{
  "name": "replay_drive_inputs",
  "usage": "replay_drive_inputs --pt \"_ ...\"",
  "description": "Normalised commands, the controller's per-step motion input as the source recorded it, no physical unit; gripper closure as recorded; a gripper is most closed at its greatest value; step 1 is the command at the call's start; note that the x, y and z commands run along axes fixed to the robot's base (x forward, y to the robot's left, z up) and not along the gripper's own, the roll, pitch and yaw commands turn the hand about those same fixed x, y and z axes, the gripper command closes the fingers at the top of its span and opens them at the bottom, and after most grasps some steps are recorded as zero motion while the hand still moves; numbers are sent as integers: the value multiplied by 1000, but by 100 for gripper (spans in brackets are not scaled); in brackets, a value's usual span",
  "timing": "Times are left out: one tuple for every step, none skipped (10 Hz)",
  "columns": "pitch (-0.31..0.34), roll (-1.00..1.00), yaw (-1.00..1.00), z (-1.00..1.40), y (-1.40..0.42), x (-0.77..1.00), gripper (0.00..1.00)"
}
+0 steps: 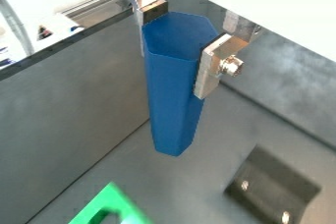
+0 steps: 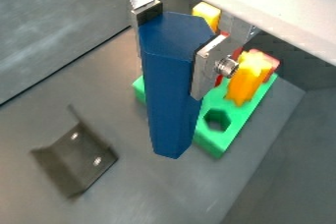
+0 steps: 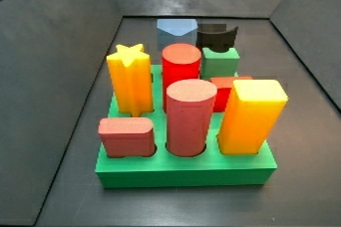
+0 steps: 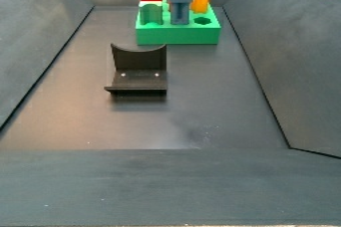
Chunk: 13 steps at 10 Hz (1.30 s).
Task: Pick up the hexagon object. Move up. Move to above the board. Insert the hexagon object.
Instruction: Move to above the board, then insert the hexagon object.
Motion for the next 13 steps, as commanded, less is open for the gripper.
replay_drive_inputs --pt "143 -22 3 57 -1000 203 100" --pt "139 3 8 62 -1000 214 100" --pt "129 5 11 65 -1000 225 100" --pt "127 1 8 71 -1000 244 100" --pt "126 8 10 77 -1000 250 100" --pt "129 15 8 77 -869 252 100" --pt "124 31 9 50 -529 185 100" --pt "120 46 7 43 -324 138 100" --pt "112 50 8 37 -231 115 100" --pt "0 0 0 0 0 -23 100" --pt "0 16 0 -37 0 -103 100" --pt "0 46 -11 -206 43 -291 100" --pt "30 51 0 -280 163 -406 100"
